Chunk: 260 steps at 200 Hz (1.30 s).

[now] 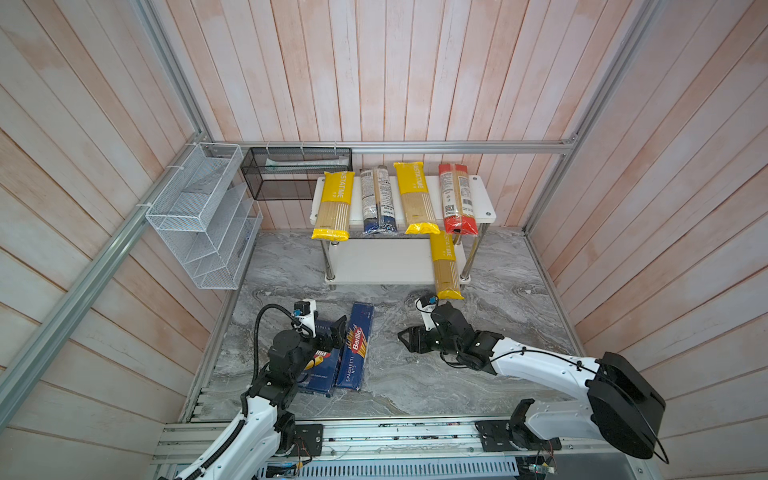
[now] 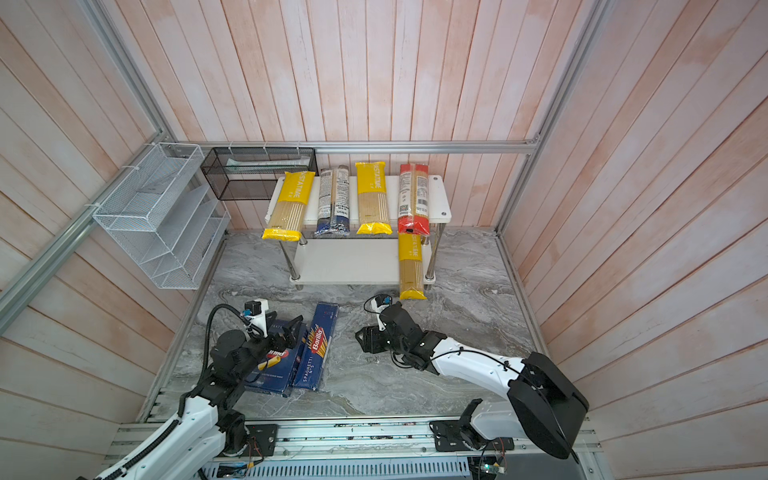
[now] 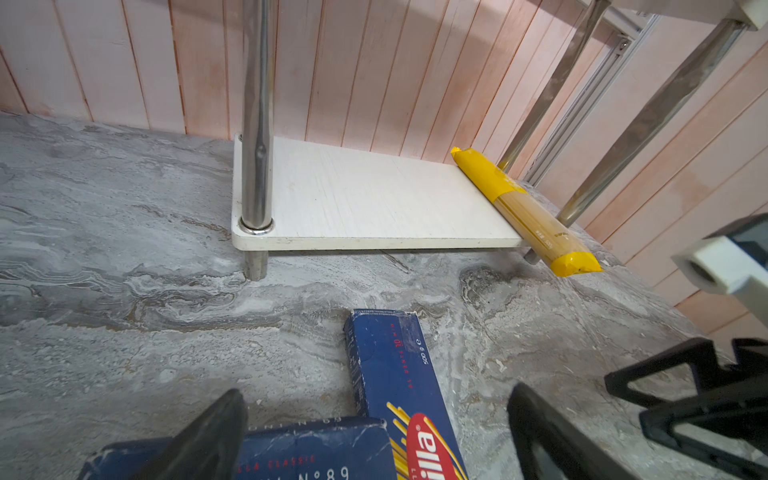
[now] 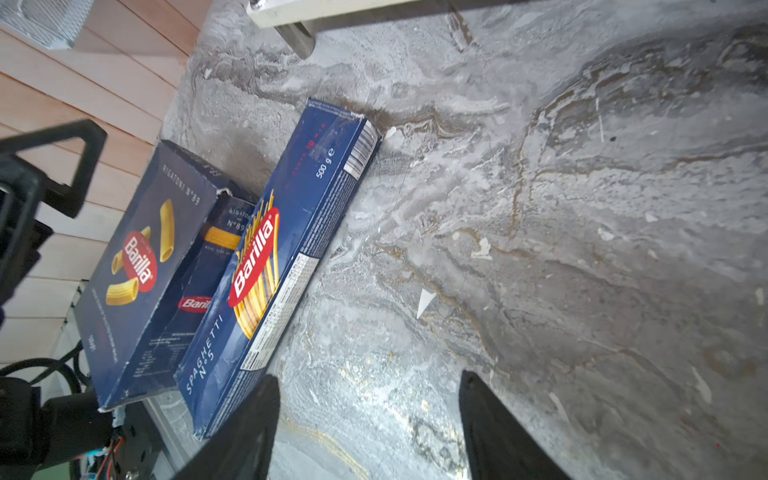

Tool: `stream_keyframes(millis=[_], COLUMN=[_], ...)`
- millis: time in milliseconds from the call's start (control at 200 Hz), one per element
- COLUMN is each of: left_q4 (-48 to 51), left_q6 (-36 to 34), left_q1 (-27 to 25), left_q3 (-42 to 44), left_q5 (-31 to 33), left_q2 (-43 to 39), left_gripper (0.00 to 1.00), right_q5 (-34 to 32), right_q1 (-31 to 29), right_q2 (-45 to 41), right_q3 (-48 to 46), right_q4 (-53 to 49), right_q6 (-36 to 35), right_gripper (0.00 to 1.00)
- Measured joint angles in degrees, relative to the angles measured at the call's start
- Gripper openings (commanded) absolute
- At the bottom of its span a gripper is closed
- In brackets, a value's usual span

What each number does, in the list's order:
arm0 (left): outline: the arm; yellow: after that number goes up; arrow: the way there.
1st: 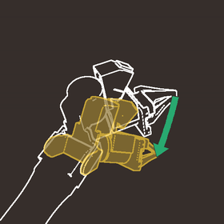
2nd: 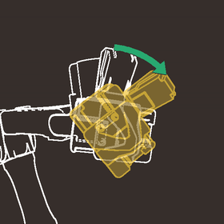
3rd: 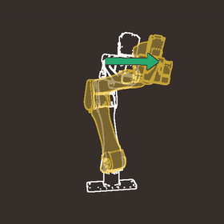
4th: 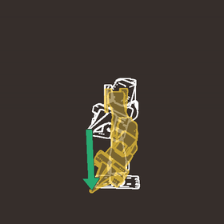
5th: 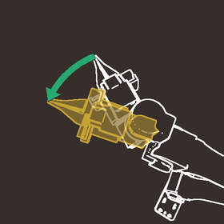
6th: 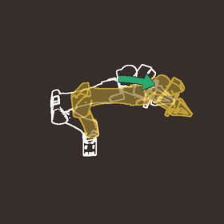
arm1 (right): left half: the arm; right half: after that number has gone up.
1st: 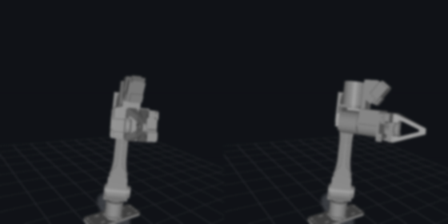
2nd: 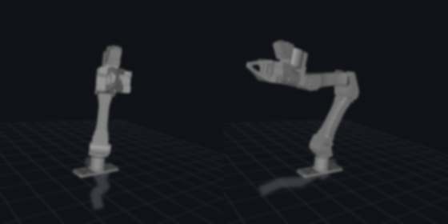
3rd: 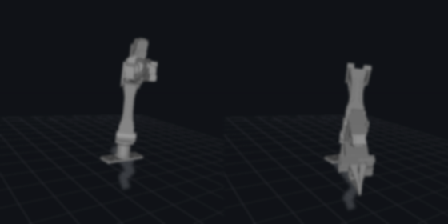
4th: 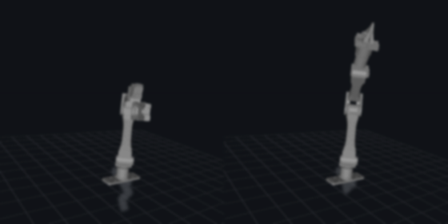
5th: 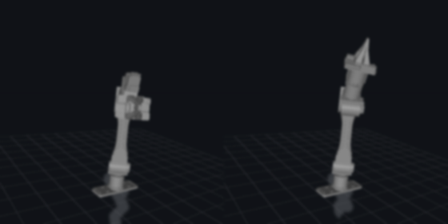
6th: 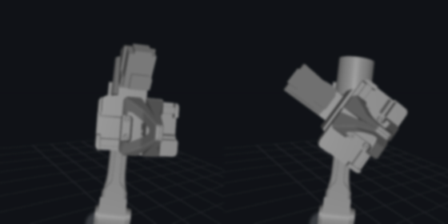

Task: Place and organize the pasta boxes and bags onto the shelf
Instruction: 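Lower the open right gripper over the blue Barilla Spaghetti N°5 box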

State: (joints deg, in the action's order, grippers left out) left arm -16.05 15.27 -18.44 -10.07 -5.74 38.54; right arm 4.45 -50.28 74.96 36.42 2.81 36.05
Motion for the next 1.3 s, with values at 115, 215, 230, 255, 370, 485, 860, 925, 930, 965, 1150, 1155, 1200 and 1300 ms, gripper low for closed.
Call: stream_keyframes(millis=[115, 215, 230, 255, 370, 485, 860, 925, 930, 965, 1150, 1155, 1200, 1300], left_q4=[1.36, 2.71, 2.84, 3.15, 3.69, 4.04, 4.74, 4.74, 4.74, 4.74, 4.74, 4.74, 4.74, 4.74], left_q6=[-0.04, -0.07, -0.07, -0.07, -0.04, -0.07, -0.07, -0.07, -0.07, -0.07, -0.07, -0.04, -0.07, -0.07], left_q1=[0.0, 0.0, 0.0, 0.0, 0.0, 0.0, 0.0, 0.0, 0.0, 0.0, 0.0, 0.0, 0.0, 0.0], left_q3=[-0.02, -0.02, -0.02, -0.02, -0.02, -0.28, -0.81, -0.83, -0.83, -0.83, -0.87, -0.87, -0.87, -0.87], left_q5=[0.83, 1.95, 2.16, 2.54, 4.68, 5.79, 6.19, 6.16, 6.19, 6.16, 6.16, 6.16, 6.16, 6.16], left_q2=[-2.58, -4.81, -5.05, -5.55, -6.67, -5.51, -3.34, -3.34, -3.34, -3.34, -3.23, -3.23, -3.23, -3.23], left_gripper=[1.0, 1.0, 1.0, 1.0, 1.0, 1.0, 1.0, 1.0, 1.0, 1.0, 1.0, 1.0, 1.0, 1.0], right_q5=[-1.46, -2.36, -2.51, -2.6, -3.19, -3.8, -4.37, -4.33, -4.31, -4.22, -4.13, -4.15, -4.15, -4.22], right_q1=[-2.67, -4.59, -4.83, -5.4, -8.5, -11.58, -16.72, -16.81, -16.81, -16.81, -16.81, -16.83, -16.83, -16.98], right_q2=[1.9, 5.16, 5.66, 6.6, 12.0, 17.97, 28.7, 29.49, 29.57, 29.94, 30.71, 30.71, 30.95, 31.8], right_q3=[1.73, 4.2, 4.52, 5.14, 8.66, 13.14, 21.99, 22.58, 22.64, 22.86, 23.67, 23.71, 24.11, 25.4], right_q4=[-1.7, -2.43, -2.45, -2.45, -2.36, -2.69, -3.48, -3.65, -3.69, -3.87, -4.39, -4.39, -4.61, -5.86], right_q6=[-0.07, 0.0, 0.02, 0.26, 1.99, 3.69, 7.15, 7.87, 7.87, 8.35, 9.7, 9.79, 9.97, 10.27], right_gripper=[0.69, 0.7, 0.7, 0.7, 0.73, 0.76, 0.8, 0.82, 0.82, 0.82, 0.82, 0.82, 0.82, 0.82])
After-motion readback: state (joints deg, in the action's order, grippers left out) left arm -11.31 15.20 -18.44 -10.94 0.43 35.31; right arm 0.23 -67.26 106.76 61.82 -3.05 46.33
